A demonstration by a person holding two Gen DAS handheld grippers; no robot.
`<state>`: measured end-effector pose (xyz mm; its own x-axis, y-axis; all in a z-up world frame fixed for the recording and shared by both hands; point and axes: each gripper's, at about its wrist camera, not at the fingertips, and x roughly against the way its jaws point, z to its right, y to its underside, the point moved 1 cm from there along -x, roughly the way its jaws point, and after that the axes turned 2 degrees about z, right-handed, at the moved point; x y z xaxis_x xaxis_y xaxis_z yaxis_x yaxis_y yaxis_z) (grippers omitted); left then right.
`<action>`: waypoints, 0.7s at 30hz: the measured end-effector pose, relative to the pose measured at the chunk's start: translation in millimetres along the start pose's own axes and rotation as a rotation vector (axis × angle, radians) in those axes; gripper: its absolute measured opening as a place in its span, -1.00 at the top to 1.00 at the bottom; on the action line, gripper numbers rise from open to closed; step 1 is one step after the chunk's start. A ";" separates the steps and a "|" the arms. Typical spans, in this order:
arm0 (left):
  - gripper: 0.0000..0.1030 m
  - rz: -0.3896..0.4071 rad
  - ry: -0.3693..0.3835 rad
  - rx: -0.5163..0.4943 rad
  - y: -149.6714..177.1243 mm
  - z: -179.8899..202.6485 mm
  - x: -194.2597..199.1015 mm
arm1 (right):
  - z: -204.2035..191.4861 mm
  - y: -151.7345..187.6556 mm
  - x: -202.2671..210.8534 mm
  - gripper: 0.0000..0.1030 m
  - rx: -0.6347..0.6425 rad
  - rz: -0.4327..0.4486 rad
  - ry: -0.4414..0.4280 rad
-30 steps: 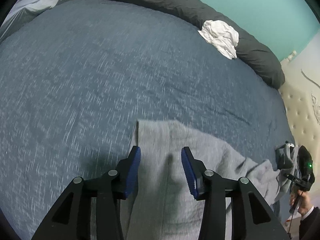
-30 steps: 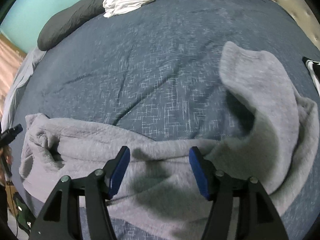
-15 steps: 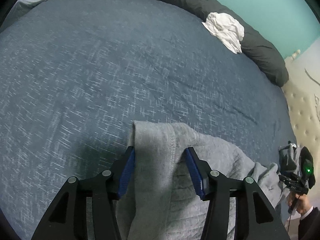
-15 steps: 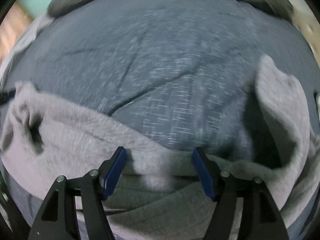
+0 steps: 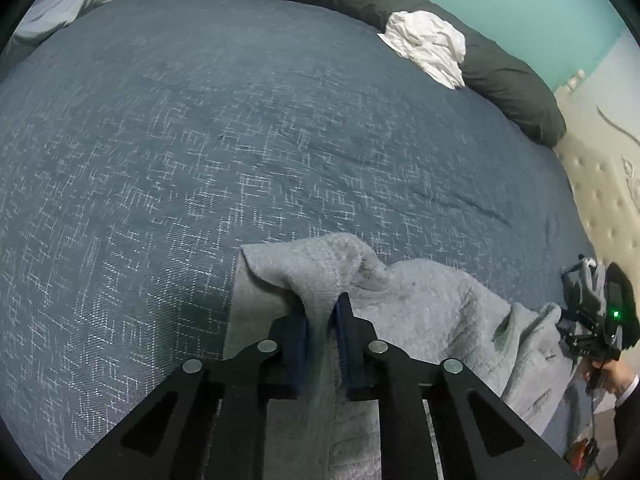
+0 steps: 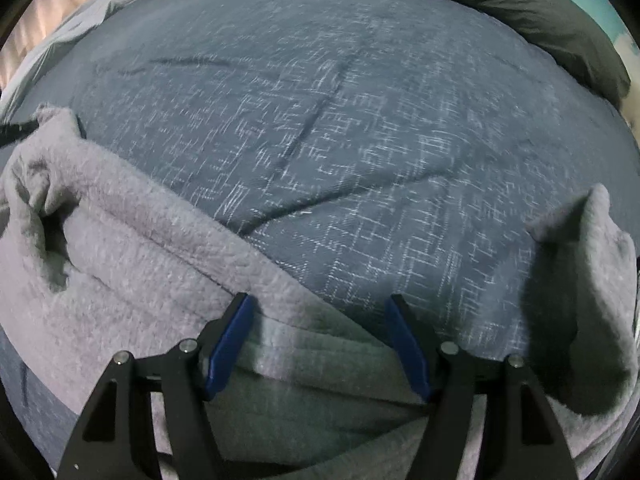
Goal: Fold clothes
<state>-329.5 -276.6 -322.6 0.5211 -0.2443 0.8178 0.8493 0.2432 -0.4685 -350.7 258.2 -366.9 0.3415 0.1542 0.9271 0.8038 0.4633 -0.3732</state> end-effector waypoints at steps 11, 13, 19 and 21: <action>0.85 0.041 0.023 -0.019 -5.7 6.4 22.7 | -7.1 3.9 25.0 0.94 0.044 0.070 -0.022; 0.86 0.065 0.039 -0.017 -10.8 10.1 36.9 | -2.6 1.4 40.9 0.94 0.031 0.109 -0.018; 0.86 0.159 0.061 -0.036 -33.9 30.6 93.0 | -6.9 -5.3 102.3 0.95 0.018 0.234 -0.003; 0.87 0.193 0.060 -0.046 -43.2 38.8 114.1 | -11.3 -15.6 123.2 0.96 0.017 0.280 0.010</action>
<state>-310.0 -278.5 -196.0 0.6777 -0.2533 0.6903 0.7352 0.2486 -0.6306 -315.7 260.1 -247.2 0.5543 0.2698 0.7874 0.6689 0.4186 -0.6143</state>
